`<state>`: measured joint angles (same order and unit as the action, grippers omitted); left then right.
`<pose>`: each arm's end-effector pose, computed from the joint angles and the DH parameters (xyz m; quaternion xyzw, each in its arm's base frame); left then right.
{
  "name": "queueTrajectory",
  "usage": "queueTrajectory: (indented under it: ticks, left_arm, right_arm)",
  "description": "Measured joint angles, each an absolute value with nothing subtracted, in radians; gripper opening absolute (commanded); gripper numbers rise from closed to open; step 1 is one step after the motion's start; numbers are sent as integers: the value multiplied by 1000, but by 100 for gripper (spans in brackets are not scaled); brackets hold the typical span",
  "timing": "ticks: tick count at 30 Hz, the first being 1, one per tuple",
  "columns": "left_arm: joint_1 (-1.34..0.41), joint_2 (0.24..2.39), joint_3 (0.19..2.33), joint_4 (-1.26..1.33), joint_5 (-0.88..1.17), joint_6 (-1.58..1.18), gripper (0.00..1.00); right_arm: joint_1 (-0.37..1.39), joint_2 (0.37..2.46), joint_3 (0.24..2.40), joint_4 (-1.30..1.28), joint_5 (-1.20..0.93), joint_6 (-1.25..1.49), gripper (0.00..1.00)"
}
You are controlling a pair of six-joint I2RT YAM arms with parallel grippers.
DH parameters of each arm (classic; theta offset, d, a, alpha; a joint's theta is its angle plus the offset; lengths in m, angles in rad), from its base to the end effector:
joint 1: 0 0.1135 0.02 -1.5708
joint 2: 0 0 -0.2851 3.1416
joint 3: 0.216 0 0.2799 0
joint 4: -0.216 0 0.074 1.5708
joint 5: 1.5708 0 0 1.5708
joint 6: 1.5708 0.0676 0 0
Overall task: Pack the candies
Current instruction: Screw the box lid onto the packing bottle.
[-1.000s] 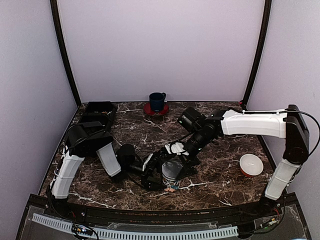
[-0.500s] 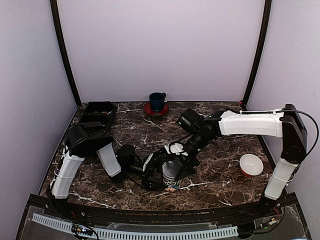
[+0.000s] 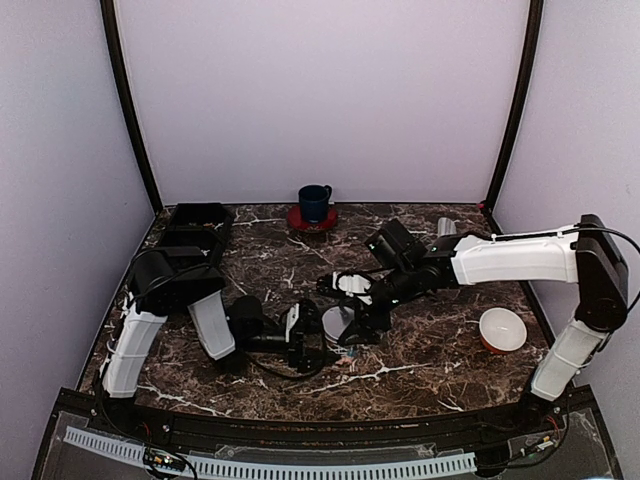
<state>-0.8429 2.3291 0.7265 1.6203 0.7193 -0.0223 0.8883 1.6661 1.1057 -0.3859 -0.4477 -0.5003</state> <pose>0.2277 -0.3224 0.0475 0.4919 0.5014 -0.5039 0.5028 0.2230 0.3207 0.1933 -0.6461 0.6695 0.2650 0.2532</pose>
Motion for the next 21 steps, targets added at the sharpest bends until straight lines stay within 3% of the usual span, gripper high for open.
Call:
queueTrajectory:
  ticks: [10, 14, 15, 21]
  left_arm:
    - [-864, 2301, 697, 1614, 435, 24, 82]
    - [-876, 2292, 688, 1607, 370, 41, 82]
    - [-881, 2290, 686, 1607, 353, 45, 82]
    - [-895, 2288, 685, 1608, 289, 68, 84]
  right_arm:
    - [930, 1674, 1099, -252, -172, -104, 90]
    - [958, 1681, 1099, -232, -89, -26, 94]
    - [963, 1683, 1100, -226, -75, -11, 99]
    - [978, 1691, 1099, -206, -25, 47, 98]
